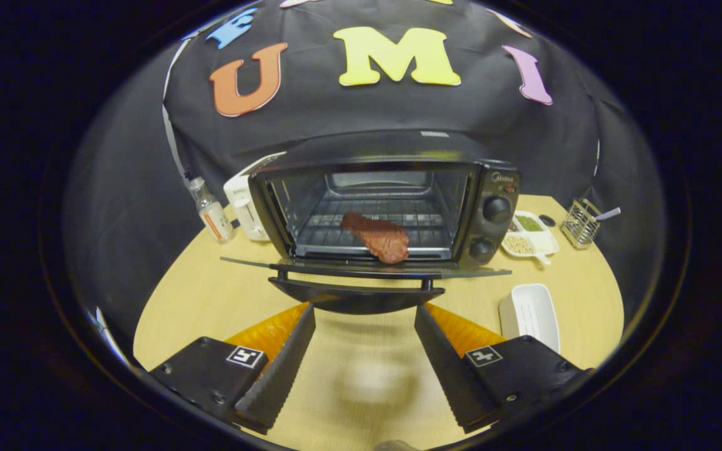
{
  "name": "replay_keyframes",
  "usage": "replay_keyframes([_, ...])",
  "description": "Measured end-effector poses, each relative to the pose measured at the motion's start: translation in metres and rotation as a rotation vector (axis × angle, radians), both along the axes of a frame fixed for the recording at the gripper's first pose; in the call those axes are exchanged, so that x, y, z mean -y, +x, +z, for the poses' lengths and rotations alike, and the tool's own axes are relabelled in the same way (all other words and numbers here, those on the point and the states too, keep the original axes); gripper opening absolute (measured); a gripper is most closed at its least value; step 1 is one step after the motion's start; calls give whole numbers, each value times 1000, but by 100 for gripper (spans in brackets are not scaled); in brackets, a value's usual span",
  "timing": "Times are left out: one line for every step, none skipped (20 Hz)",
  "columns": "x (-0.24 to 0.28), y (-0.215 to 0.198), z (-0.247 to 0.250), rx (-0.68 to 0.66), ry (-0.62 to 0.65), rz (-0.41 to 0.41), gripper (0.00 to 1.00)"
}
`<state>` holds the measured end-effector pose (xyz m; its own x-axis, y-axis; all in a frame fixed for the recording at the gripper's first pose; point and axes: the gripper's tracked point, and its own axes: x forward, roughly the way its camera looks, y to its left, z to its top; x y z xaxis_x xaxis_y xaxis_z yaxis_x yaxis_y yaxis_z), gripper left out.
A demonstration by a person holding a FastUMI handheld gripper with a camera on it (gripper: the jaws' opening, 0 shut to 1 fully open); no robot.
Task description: Open the toaster oven, put the food inside, and close the toaster oven door.
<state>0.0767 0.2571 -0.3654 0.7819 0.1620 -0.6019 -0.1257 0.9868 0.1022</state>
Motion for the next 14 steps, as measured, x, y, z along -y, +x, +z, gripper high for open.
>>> replay_keyframes([-1, 7, 7, 10, -3, 0, 100])
replay_keyframes([-1, 16, 13, 26, -12, -1, 100])
replay_keyframes([-1, 24, 20, 40, -21, 0, 100])
replay_keyframes([-2, 30, 25, 57, -23, 0, 100])
replay_keyframes([-2, 35, 31, 70, -22, -1, 100])
replay_keyframes([0, 37, 35, 82, -22, -4, 100])
replay_keyframes([2, 39, 38, 91, -26, -6, 100])
replay_keyframes([3, 39, 38, 93, -27, -5, 100])
replay_keyframes([4, 38, 37, 90, -26, -6, 100])
replay_keyframes([7, 36, 37, 87, -23, -10, 100])
replay_keyframes([8, 35, 37, 85, -19, -17, 100])
replay_keyframes([10, 34, 37, 84, -17, -21, 100])
replay_keyframes([12, 34, 37, 83, -16, -25, 100])
replay_keyframes([14, 32, 37, 83, -17, -27, 100])
